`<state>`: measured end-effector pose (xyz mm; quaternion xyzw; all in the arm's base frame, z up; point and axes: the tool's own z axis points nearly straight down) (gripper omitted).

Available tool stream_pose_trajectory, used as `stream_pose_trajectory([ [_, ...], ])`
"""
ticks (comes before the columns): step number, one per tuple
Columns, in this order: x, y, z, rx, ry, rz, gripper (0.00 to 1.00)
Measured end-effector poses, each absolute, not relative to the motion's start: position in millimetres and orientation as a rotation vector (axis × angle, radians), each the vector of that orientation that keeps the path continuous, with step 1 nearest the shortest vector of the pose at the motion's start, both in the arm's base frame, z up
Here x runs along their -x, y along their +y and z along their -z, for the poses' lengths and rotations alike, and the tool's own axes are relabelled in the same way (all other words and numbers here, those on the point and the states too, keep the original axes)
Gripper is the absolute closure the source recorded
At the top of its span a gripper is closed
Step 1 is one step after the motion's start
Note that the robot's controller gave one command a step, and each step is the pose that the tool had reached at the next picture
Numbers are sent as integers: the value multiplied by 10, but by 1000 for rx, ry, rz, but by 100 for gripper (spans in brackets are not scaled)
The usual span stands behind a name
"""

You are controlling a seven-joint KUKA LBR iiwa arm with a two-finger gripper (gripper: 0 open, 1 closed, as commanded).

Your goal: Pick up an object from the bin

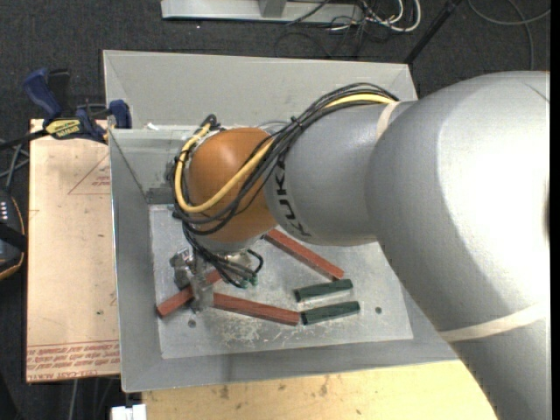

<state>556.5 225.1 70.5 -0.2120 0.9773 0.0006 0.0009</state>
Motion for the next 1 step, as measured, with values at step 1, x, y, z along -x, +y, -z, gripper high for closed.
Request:
stream_pose_trajectory([
  [1, -5565, 2251, -705, 666, 3069, -2, 100],
])
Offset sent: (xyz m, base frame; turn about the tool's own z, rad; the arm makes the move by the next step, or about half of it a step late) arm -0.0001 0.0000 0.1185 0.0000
